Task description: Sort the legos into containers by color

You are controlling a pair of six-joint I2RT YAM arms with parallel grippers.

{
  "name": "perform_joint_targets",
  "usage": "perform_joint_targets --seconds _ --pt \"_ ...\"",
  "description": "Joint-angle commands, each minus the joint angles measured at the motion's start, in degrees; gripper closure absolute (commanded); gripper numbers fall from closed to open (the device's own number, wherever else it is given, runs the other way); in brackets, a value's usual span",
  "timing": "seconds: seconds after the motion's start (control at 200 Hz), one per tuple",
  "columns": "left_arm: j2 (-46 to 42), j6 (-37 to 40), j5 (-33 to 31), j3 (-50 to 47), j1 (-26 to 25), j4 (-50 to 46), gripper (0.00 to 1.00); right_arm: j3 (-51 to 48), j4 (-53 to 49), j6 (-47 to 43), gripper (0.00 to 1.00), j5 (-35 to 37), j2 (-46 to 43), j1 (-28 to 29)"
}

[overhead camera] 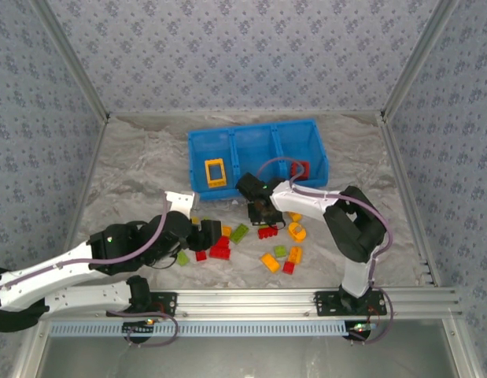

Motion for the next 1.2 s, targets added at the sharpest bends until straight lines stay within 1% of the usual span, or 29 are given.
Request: perform_joint_targets --seconds 0.0,0.085,0.155,0.175,0.21,0.31,0.33,0.465,0.58,0.67,0.794,0.849,0.979,1.099,1.129,1.199 --pt "0.35 0.69 -0.90 0.70 -0.61 1.91 0.28 0.68 -3.07 -0.28 0.80 5.68 -5.89 0.46" --pt "1.27 1.46 -1.42 1.39 -0.65 2.85 0.28 4.03 -4.26 -2.56 0.80 6.60 -7.60 -0.85" --pt "2.55 2.08 -2.70 2.01 -0.65 3.59 0.28 7.65 -3.65 -4.99 0.79 5.88 -6.69 -2.65" --pt "2.96 2.15 -3.16 2.19 -0.64 3.80 0.28 8.87 -3.53 -5.02 0.79 5.51 -5.96 -3.23" --pt "3.75 2.28 -4.07 2.46 -0.64 4.31 0.28 10.88 -3.39 -7.91 0.79 5.10 -4.39 -4.20" --pt "6.02 2.23 -6.20 3.12 -0.65 5.55 0.28 16.88 -2.20 -10.36 0.79 4.04 0.97 -7.02" --pt "6.38 2.35 -6.46 3.19 -0.61 7.49 0.28 18.06 -2.11 -10.78 0.79 3.99 2.16 -7.58" --pt "9.24 2.89 -7.56 4.28 -0.62 9.83 0.29 26.62 -2.60 -13.11 0.79 5.26 9.58 -10.06" --pt "11.03 3.34 -7.52 4.94 -0.63 10.69 0.29 32.27 -3.28 -13.90 0.79 3.89 15.46 -11.79" --pt "11.89 3.37 -7.42 5.07 -0.58 10.81 0.29 34.93 -3.10 -14.22 0.79 3.53 18.99 -12.63" --pt "12.06 3.04 -6.89 4.71 -0.63 11.42 0.29 36.80 -1.02 -14.86 0.78 2.72 21.54 -13.74" --pt "12.06 2.77 -6.97 4.51 -0.59 11.22 0.29 38.38 -1.51 -14.96 0.76 2.30 23.13 -14.01" --pt "11.80 0.94 -7.67 4.07 -0.63 9.32 0.29 41.91 -4.07 -15.00 0.66 1.09 26.06 -14.34" --pt "10.99 -1.20 -7.68 3.44 -0.62 7.18 0.29 41.95 -4.48 -15.23 0.57 1.26 24.16 -14.12" --pt "10.64 -1.62 -8.83 3.13 -0.62 7.03 0.29 41.86 -4.52 -15.28 0.55 1.39 23.19 -14.01" --pt "9.76 -2.67 -9.09 2.36 -0.63 6.65 0.29 41.95 -4.40 -15.63 0.52 1.70 20.66 -13.69"
